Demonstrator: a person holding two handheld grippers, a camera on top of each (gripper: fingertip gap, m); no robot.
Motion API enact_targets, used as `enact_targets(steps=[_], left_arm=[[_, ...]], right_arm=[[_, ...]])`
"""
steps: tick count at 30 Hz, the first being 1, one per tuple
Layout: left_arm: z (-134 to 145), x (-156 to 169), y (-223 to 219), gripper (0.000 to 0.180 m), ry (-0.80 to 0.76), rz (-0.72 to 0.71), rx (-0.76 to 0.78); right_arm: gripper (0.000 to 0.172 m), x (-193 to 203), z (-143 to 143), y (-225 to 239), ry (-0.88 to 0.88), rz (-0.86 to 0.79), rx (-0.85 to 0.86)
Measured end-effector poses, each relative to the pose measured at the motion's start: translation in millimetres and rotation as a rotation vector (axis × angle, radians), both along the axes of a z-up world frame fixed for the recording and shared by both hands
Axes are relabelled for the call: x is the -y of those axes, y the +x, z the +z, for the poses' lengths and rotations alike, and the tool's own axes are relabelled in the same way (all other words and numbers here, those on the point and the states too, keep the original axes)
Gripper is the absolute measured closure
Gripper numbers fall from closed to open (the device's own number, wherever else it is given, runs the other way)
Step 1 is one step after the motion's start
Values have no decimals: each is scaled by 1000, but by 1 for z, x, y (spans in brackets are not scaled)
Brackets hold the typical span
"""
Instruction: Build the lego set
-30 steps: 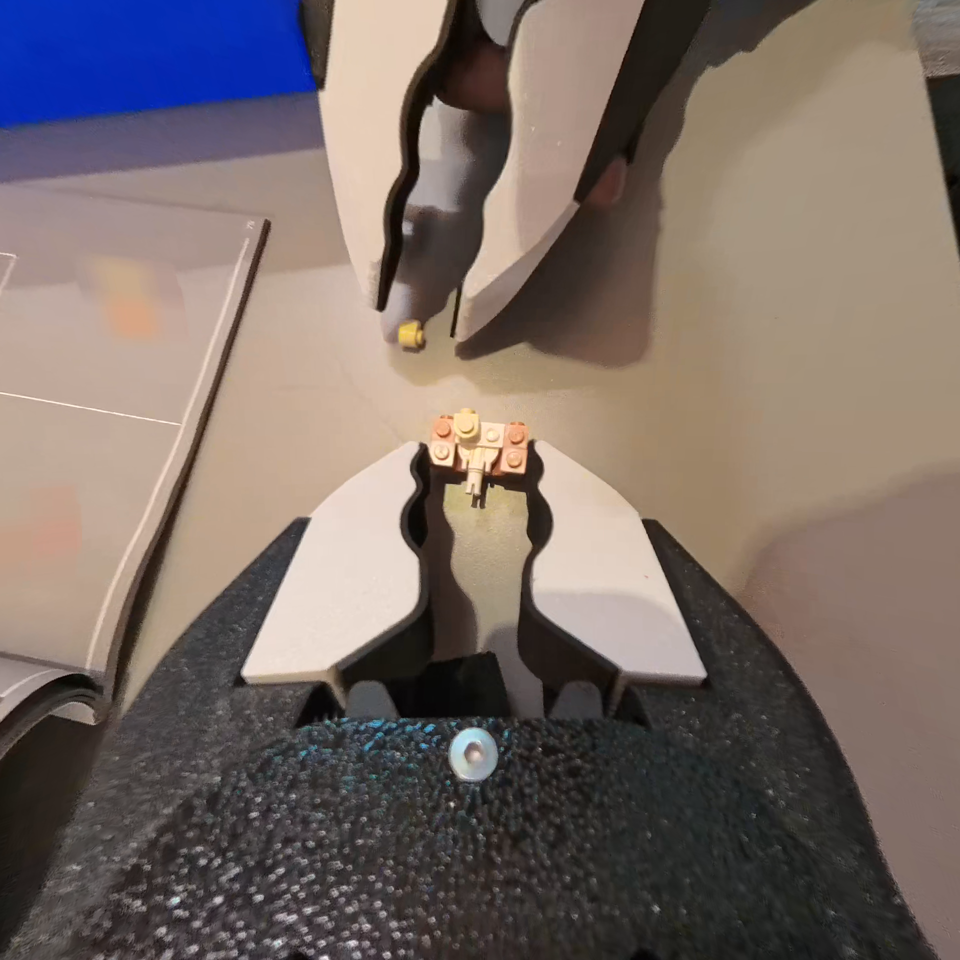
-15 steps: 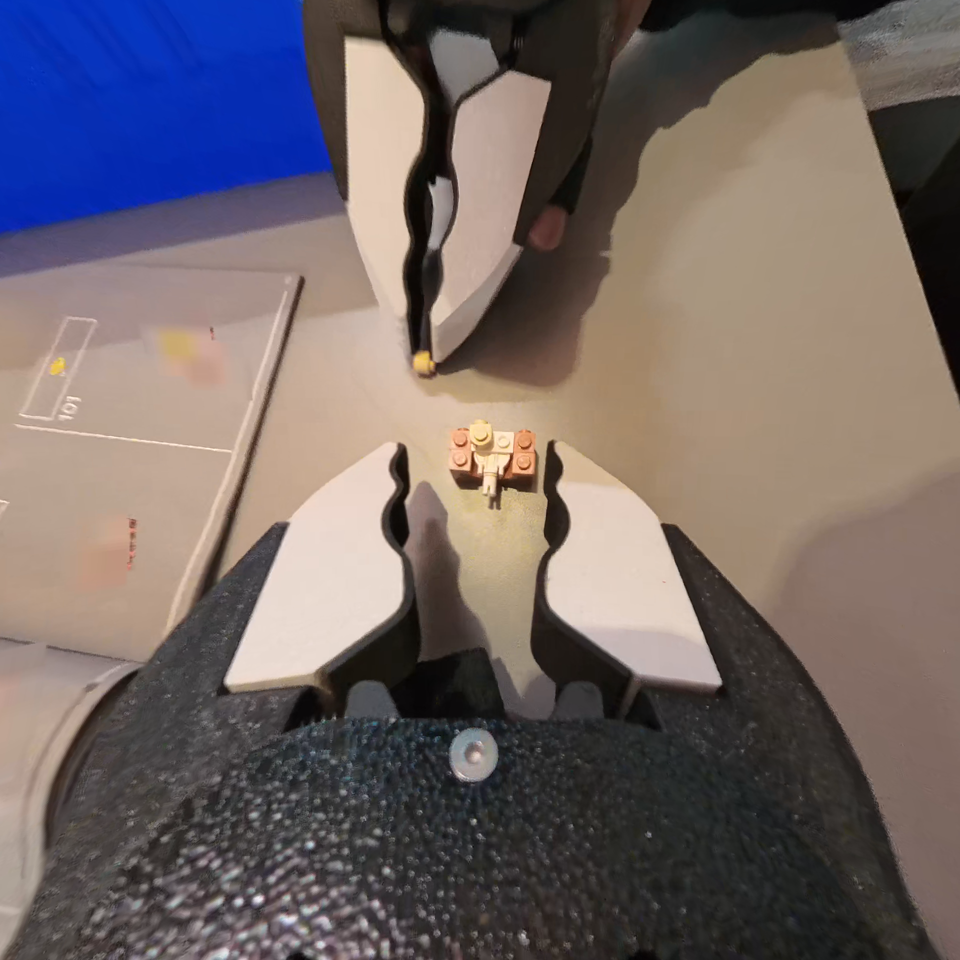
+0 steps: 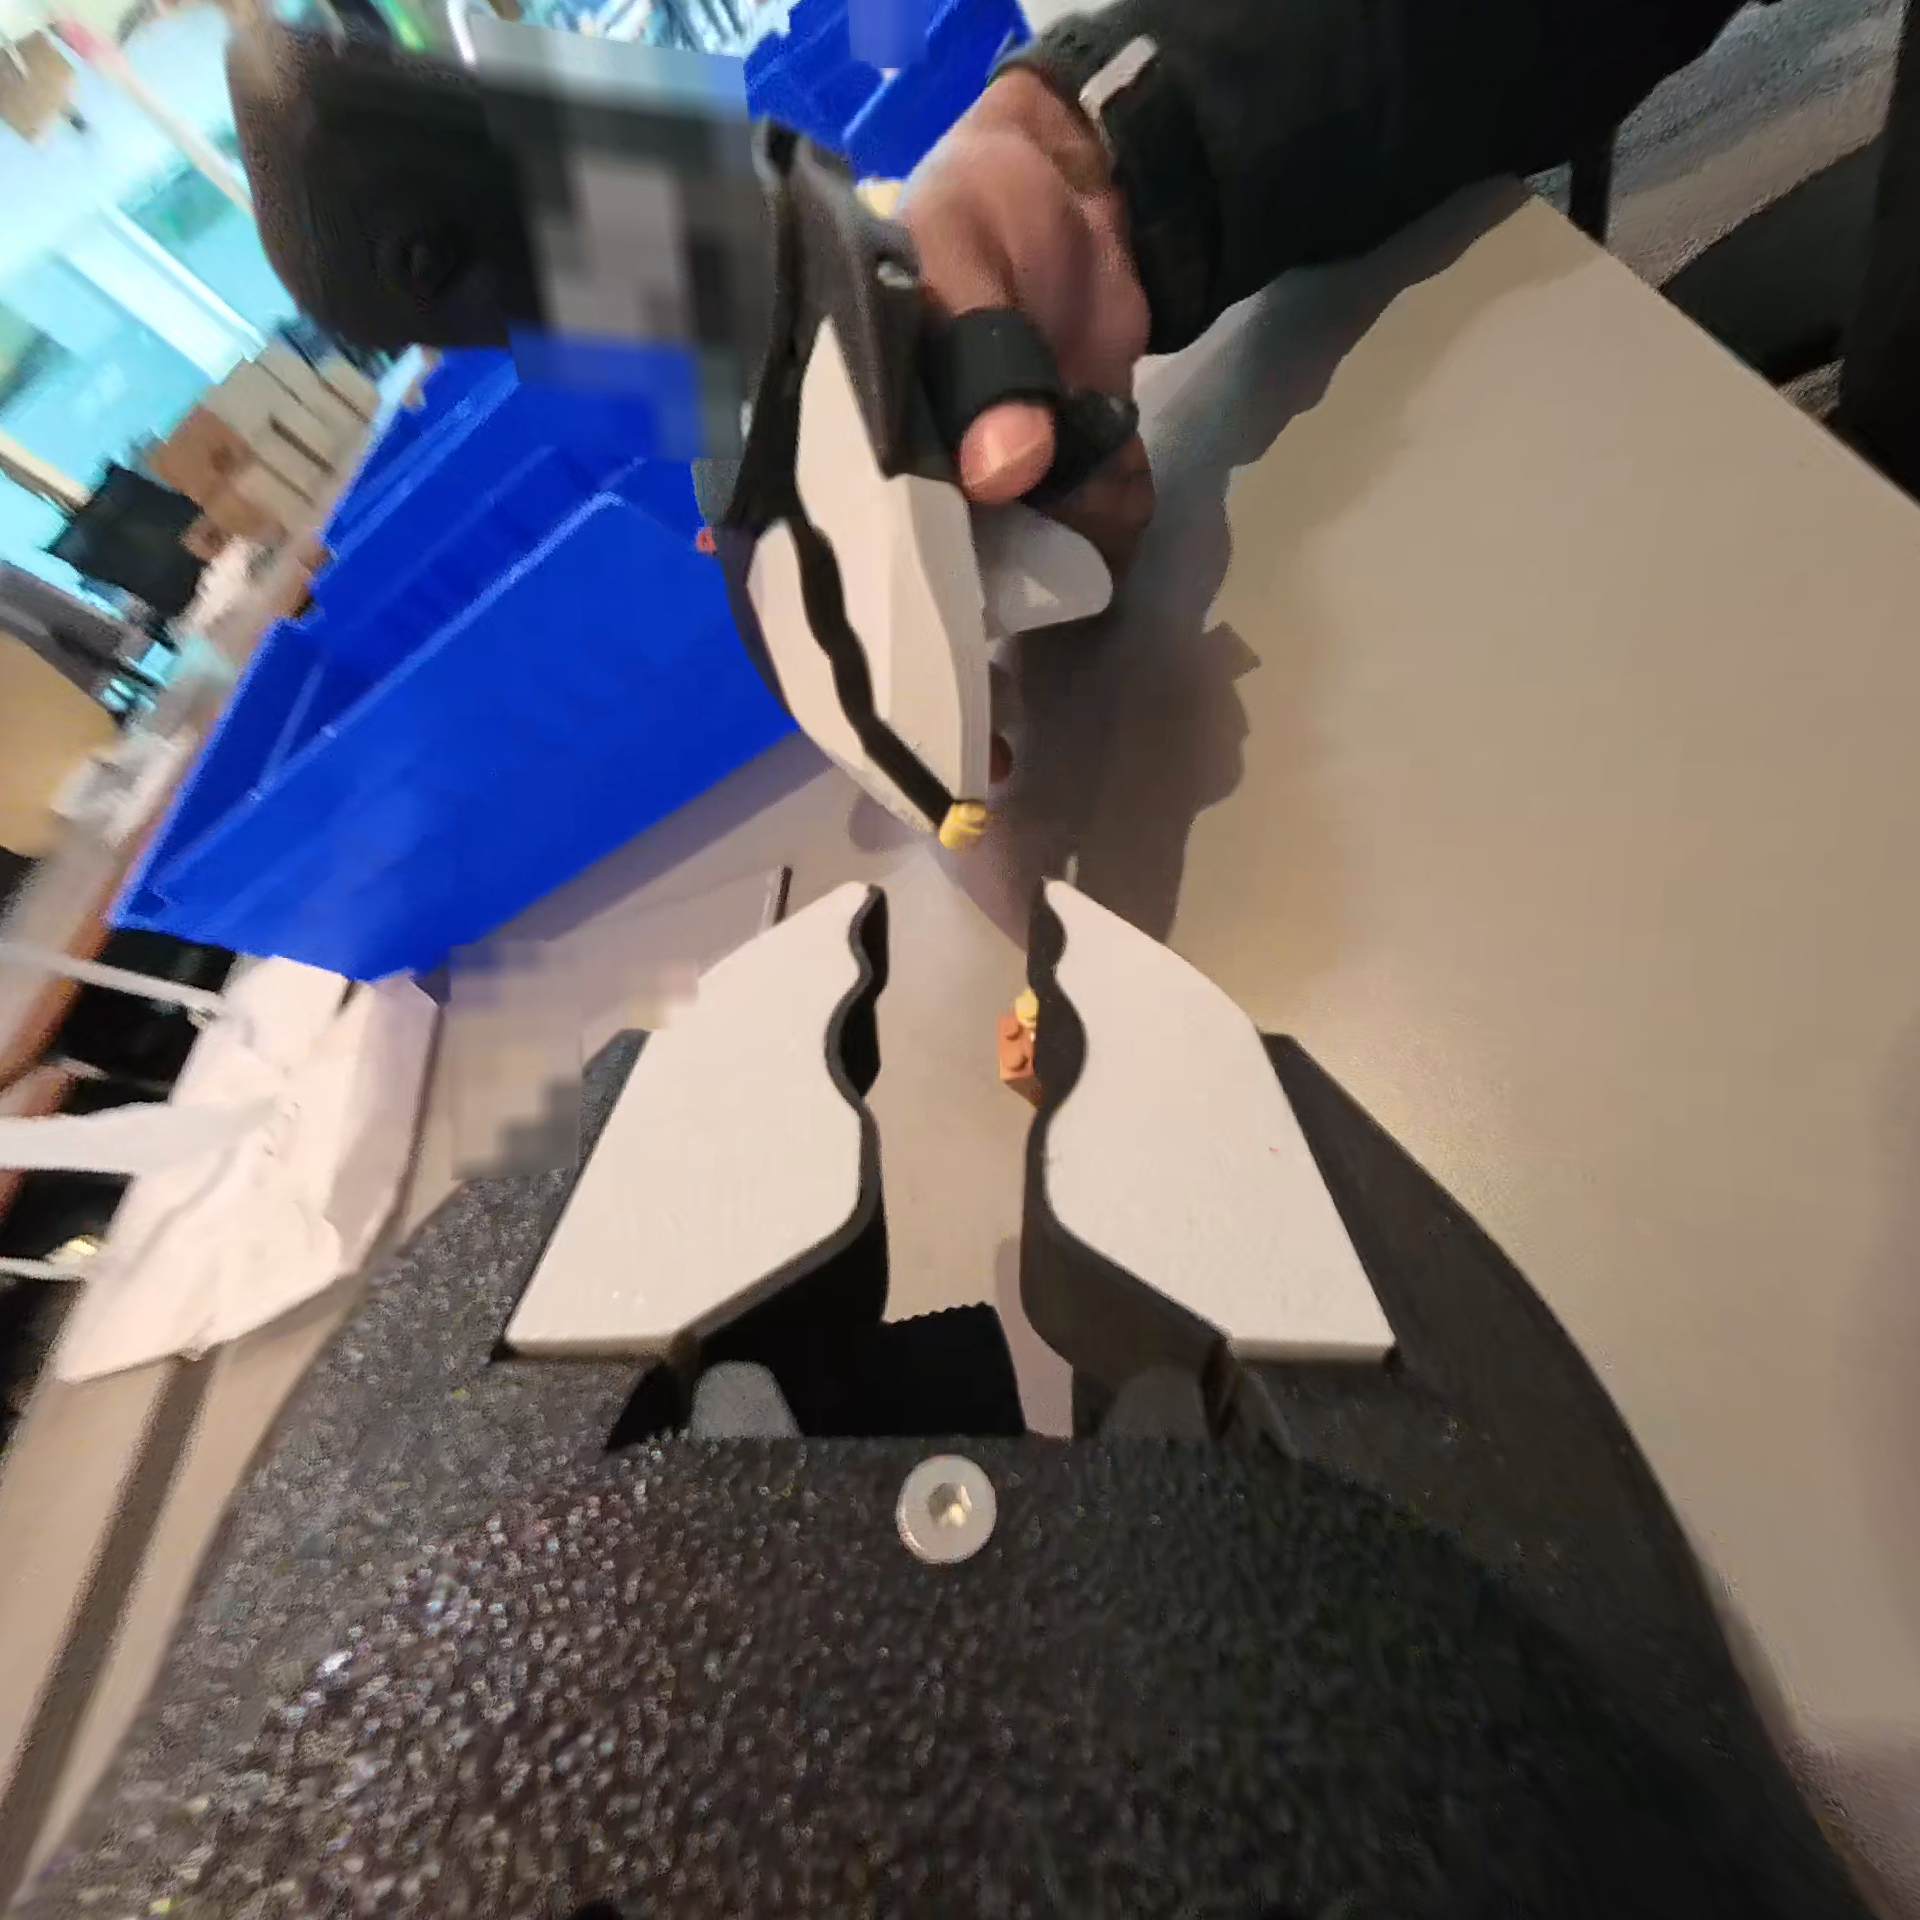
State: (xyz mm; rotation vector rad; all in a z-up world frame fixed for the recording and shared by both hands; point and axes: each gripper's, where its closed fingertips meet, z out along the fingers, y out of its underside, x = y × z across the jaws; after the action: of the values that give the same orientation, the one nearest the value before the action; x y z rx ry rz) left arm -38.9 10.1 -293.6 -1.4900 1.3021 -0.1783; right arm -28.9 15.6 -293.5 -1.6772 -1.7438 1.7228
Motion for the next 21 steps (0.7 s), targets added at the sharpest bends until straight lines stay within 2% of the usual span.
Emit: enact_targets(steps=[2,6,10,14,18,21], left_arm=[[2,4,4,162,73,-39,-23],[7,12,12,161,170,-97,-34],[4,14,15,161,208,-113,-73],[2,17,19,173,219,-132,-84],[2,13,18,173,135,-89,-52],[5,6,14,173,31,-29,46]], right_arm=[[166,6,6,0,-65,23,-10],[166,19,8,1,-114,74,-2],[166,24,7,1,-121,95,2],[166,27,6,2,-133,110,9],[166,21,7,0,-98,80,-32],[163,7,15,-3,45,7,-146]])
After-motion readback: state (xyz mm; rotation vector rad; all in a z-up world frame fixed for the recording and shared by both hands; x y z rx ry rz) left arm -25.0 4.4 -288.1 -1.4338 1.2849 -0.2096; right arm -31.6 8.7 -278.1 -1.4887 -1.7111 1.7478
